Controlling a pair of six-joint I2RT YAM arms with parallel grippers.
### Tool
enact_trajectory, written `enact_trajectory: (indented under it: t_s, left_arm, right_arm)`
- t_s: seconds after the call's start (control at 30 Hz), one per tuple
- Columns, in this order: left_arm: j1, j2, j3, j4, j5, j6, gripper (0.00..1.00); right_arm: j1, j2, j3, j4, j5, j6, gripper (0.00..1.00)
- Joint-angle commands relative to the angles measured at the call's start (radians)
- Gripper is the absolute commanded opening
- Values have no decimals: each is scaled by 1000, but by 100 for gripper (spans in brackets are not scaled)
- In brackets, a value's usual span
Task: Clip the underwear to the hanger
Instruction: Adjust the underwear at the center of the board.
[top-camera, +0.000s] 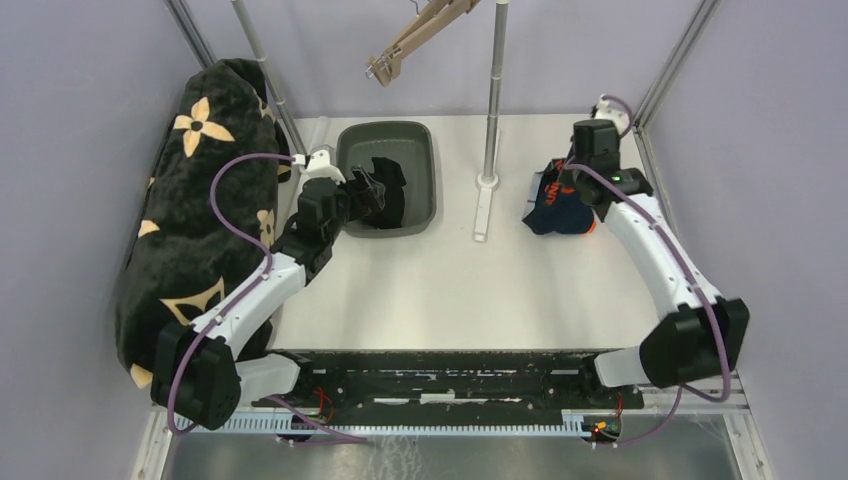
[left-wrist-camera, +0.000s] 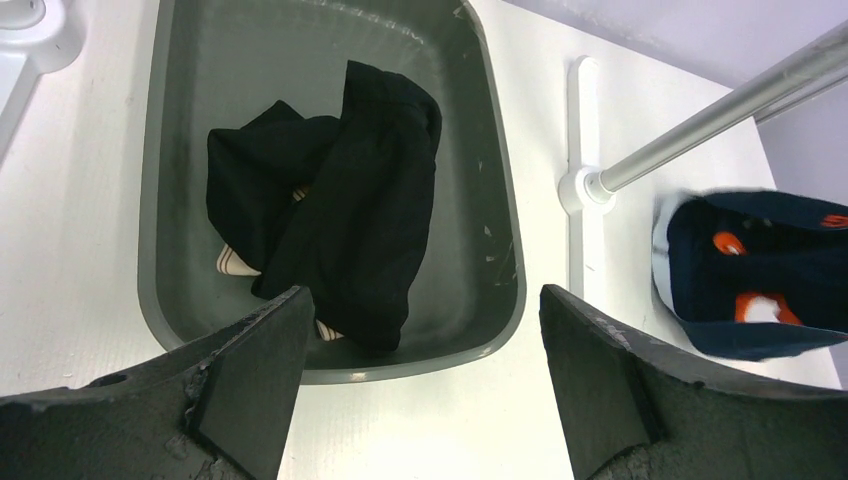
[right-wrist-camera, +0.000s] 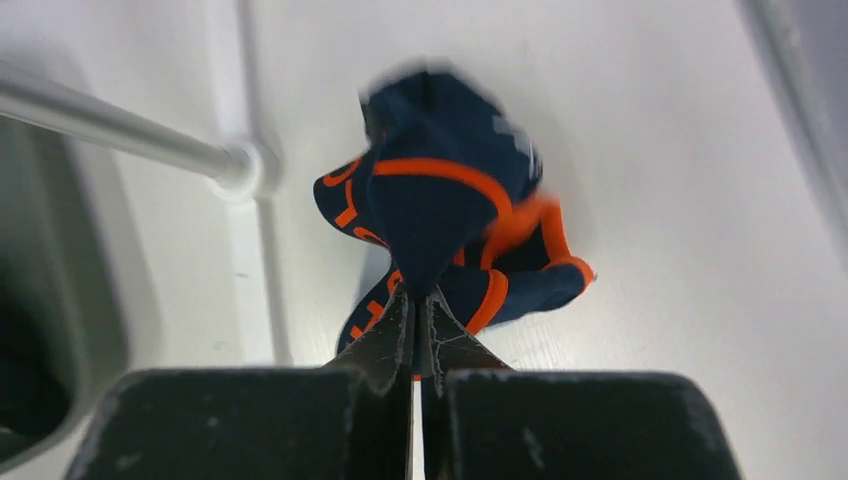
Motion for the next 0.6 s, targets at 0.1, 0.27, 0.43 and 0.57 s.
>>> enact_trajectory:
  t_s: [0.1,0.27,0.43,0.57]
  left_arm:
    - [-6,-88,-9,9,2,-26,90]
    - [-6,-113,-16,-2,1,-26,90]
    - [-6,-105,-9,-3,2,-23,90]
    - [-6,-85,-8,2,6,-23,90]
  right_arm:
    - [3,-152,193,-151,48,-38,0]
    - [4,-201,211,-191,46,-40,1]
    - [3,-194,209,-194,53,-44,1]
    - [2,-131,196,-167,61,-52,1]
